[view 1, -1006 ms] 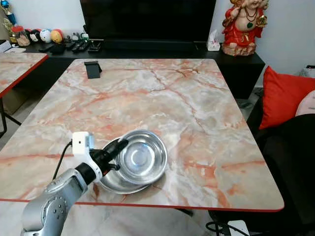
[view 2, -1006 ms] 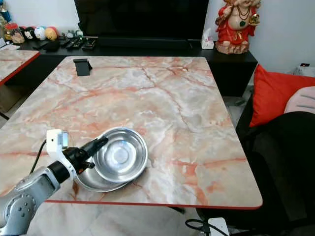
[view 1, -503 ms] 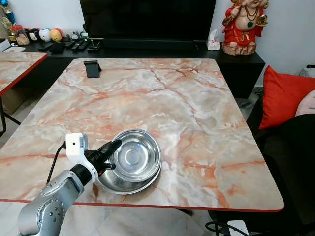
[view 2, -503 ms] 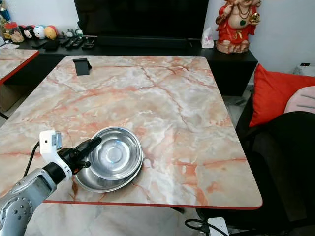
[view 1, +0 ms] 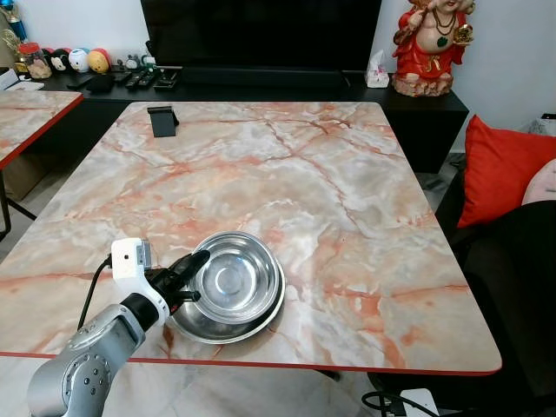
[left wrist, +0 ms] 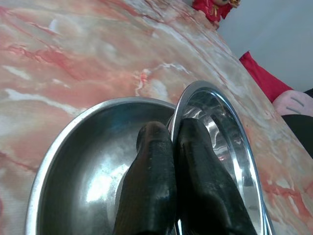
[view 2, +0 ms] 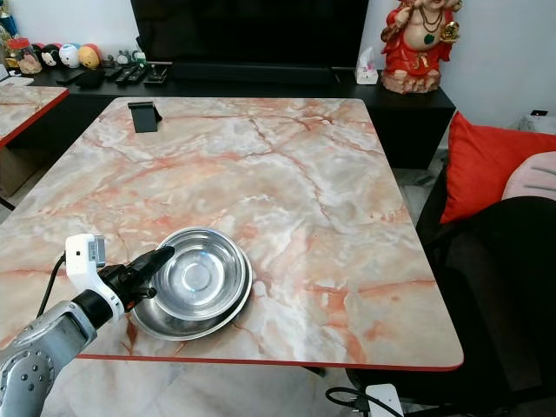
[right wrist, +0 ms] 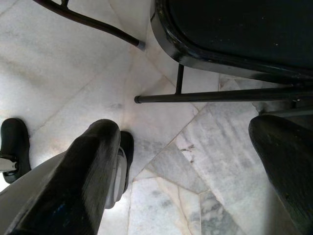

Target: Setting the table

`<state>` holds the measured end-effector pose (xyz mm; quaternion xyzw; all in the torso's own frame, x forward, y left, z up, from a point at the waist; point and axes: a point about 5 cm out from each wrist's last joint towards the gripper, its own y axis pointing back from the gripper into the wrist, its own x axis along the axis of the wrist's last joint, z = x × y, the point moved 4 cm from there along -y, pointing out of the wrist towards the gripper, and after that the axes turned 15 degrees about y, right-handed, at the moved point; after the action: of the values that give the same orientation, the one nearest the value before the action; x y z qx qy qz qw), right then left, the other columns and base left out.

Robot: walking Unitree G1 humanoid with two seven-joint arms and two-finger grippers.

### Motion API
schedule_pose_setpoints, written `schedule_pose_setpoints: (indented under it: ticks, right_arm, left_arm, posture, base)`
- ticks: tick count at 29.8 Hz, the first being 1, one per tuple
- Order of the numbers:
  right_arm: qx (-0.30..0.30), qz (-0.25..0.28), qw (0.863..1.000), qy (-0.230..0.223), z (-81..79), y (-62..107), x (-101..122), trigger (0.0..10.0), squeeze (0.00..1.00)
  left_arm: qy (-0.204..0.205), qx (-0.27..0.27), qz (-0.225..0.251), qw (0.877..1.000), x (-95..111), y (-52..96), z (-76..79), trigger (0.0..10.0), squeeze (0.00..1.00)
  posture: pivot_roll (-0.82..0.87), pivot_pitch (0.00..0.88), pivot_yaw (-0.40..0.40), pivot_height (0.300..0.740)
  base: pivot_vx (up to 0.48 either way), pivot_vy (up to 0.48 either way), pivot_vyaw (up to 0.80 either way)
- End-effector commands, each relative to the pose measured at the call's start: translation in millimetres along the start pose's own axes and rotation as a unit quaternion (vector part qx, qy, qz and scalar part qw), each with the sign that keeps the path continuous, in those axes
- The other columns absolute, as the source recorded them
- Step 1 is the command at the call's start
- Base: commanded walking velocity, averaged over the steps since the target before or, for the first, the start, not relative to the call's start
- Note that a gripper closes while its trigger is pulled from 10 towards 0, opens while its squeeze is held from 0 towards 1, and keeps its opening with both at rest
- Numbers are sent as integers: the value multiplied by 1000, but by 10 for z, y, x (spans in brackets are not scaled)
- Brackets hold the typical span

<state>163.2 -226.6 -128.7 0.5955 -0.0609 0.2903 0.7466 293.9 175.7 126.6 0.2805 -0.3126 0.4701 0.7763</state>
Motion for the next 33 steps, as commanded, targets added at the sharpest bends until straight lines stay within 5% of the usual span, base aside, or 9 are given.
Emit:
schedule_pose_setpoints:
  ticks: [1,2,3,4,5,6,7,21,33]
  right_arm:
    - [1,2,1000,5,13,-5,26,10000,0]
    - [1,2,1000,5,12,-5,27,10000,0]
    - [1,2,1000,4,11,-5,27,10000,0]
    - [1,2,1000,4,11,-5,28,10000,0]
    - [0,2,1000,4,10,-5,28,10000,0]
    - [0,2,1000,3,10,-5,27,10000,0]
    - [0,2,1000,3,10,-5,27,10000,0]
    - [0,2,1000,4,14,-6,30,10000,0]
    - [1,3,1000,4,10,-7,38,10000,0]
  left_arm:
    - [-14,8,4,1000,48,28,-11,10000,780]
    - [-15,8,2,1000,45,27,-15,10000,839]
    - [-16,8,1,1000,42,26,-16,10000,1000]
    - [-17,8,0,1000,40,26,-17,10000,1000]
    - [-20,10,-1,1000,41,26,-20,10000,827]
    - [-23,10,-2,1000,43,27,-21,10000,827]
    - [-26,11,-1,1000,51,25,-21,10000,0]
    - [-48,16,8,999,146,-12,-4,10000,0]
    - [-131,29,-12,991,213,-14,-12,10000,0]
  posture:
    - [-23,0,-2,732]
    - [-26,0,0,732]
    - [-26,0,0,732]
    - [-26,0,0,732]
    - [-26,0,0,732]
    - [-26,0,0,732]
    - [-26,0,0,732]
    - [-20,0,-5,732]
    - [-16,0,-4,732]
  base:
    - [0,0,0]
    - [0,0,0]
    - [0,0,0]
    - [0,0,0]
    - [0,0,0]
    - [0,0,0]
    - [0,0,0]
    - [0,0,0]
    - [0,0,0]
